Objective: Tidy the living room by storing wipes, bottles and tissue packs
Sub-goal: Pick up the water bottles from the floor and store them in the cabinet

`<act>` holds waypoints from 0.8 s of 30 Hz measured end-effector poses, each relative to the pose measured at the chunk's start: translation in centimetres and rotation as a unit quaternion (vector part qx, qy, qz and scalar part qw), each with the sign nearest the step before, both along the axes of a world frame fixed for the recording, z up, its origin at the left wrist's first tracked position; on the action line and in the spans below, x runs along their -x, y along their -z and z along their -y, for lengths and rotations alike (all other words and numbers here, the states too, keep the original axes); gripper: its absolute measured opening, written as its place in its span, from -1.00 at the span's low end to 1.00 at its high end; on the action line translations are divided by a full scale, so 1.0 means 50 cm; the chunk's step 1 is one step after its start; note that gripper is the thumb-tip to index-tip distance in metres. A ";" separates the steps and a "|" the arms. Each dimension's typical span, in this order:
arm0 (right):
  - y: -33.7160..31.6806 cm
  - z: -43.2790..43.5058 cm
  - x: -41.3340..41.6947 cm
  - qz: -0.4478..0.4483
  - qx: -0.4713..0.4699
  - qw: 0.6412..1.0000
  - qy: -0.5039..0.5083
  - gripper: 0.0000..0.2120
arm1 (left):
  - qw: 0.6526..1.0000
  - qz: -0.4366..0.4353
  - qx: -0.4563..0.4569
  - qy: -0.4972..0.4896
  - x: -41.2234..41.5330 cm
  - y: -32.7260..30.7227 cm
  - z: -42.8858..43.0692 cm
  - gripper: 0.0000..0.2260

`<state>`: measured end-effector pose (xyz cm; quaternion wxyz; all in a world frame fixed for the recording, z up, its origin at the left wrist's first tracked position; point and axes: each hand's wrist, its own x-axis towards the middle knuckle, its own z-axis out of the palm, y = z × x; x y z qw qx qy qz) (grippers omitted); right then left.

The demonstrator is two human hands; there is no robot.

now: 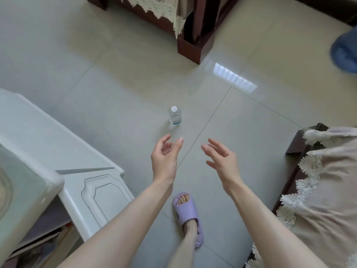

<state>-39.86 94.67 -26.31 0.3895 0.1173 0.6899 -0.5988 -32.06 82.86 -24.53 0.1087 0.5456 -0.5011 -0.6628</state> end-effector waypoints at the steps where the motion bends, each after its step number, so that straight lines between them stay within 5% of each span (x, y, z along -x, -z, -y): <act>1: 0.008 0.018 0.021 0.006 -0.006 1.000 -0.017 -0.55 | 1.000 0.006 -0.004 -0.003 0.017 0.010 0.017 -0.60; 24: 0.535 0.263 0.297 0.024 -0.024 0.971 -0.236 -0.22 | 0.992 0.003 -0.127 0.003 0.236 0.529 0.269 -0.44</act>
